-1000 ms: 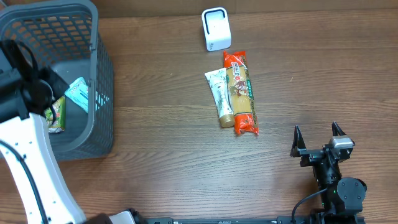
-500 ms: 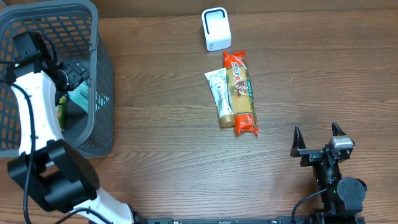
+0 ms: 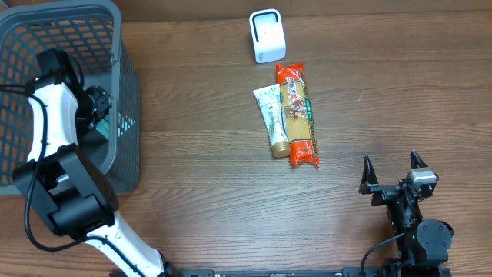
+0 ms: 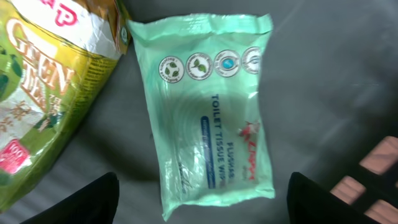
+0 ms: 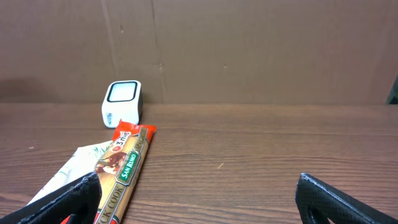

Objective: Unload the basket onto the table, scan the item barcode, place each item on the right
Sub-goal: 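Grasp the green toilet tissue wipes pack with the left gripper and lift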

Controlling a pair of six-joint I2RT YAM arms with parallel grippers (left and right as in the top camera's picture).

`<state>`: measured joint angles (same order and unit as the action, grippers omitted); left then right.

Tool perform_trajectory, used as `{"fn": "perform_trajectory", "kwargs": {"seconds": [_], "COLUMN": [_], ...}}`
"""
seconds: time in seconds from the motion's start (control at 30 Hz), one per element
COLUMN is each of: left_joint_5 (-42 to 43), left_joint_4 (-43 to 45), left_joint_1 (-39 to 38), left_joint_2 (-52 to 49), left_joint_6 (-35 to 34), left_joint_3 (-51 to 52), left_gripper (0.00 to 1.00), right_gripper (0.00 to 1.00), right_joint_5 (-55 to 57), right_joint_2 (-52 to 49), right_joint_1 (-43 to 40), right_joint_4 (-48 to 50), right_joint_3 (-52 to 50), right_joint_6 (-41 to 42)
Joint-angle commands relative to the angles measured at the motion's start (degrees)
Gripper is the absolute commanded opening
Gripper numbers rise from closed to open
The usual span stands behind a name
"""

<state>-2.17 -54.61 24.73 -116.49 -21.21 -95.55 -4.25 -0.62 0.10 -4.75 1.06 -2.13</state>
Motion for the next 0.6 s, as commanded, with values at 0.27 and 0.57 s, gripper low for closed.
{"fn": "perform_trajectory", "kwargs": {"seconds": [0.27,0.57], "left_joint_5": [-1.84,-1.7], "left_joint_4": [1.01,2.32], "left_joint_1": [-0.42,-0.35], "left_joint_2": [-7.17,-7.69], "left_joint_6": [-0.39,0.7], "left_joint_3": [0.22,-0.07], "left_gripper": [0.79,0.04], "right_gripper": [1.0,1.0], "right_joint_5": [-0.28,-0.31], "right_joint_2": [0.46,0.46], "right_joint_1": [0.22,0.22], "right_joint_4": [0.2,0.2], "right_joint_3": [-0.59,-0.59], "right_joint_6": [-0.72,-0.72]}}
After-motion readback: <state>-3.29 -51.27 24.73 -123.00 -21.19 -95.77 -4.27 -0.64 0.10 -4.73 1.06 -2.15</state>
